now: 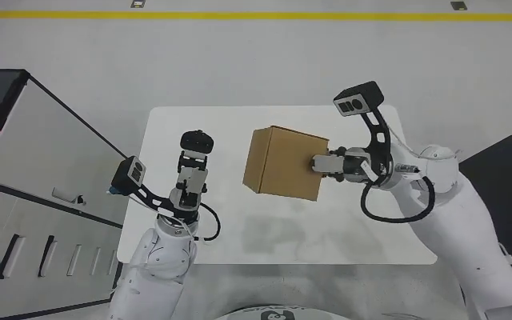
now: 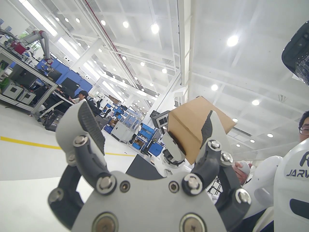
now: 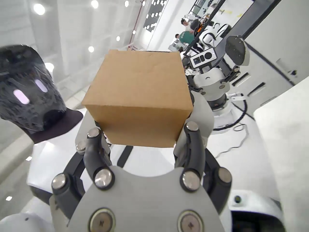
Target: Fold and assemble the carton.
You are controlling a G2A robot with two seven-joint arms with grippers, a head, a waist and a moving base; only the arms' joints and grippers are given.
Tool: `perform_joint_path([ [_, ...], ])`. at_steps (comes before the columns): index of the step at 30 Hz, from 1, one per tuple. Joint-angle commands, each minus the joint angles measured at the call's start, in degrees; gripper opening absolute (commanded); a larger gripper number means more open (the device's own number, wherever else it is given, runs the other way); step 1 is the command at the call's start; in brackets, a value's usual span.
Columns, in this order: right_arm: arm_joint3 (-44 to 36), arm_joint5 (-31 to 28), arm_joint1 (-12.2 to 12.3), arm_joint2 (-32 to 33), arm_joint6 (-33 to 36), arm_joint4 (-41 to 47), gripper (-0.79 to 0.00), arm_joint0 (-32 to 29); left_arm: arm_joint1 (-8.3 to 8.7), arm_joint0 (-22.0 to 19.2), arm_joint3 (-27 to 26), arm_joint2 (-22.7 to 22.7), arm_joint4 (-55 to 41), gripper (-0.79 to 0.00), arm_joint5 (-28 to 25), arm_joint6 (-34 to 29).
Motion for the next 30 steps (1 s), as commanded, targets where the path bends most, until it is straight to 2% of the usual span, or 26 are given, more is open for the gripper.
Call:
perform_joint_path([
  [1,0.0,0.3,0.0,0.0,-0.1,0.2,-0.785,0.0,0.00,0.0,0.0,0.0,0.0,0.000,0.0,0.0],
  [6,0.0,0.3,0.0,0.0,-0.1,0.2,-0.785,0.0,0.00,0.0,0.0,0.0,0.0,0.000,0.0,0.0],
  [9,-1.9,-1.5,0.3,1.7,0.0,-12.0,-0.785,1.2,0.00,0.0,0.0,0.0,0.0,0.000,0.0,0.0],
  [21,-7.1,-17.8,0.3,8.9,-13.2,-39.5,-0.785,-1.3,0.00,0.0,0.0,0.0,0.0,0.000,0.0,0.0],
  [30,-7.1,-18.1,0.3,9.0,-13.5,-40.3,-0.785,-1.3,0.00,0.0,0.0,0.0,0.0,0.000,0.0,0.0],
])
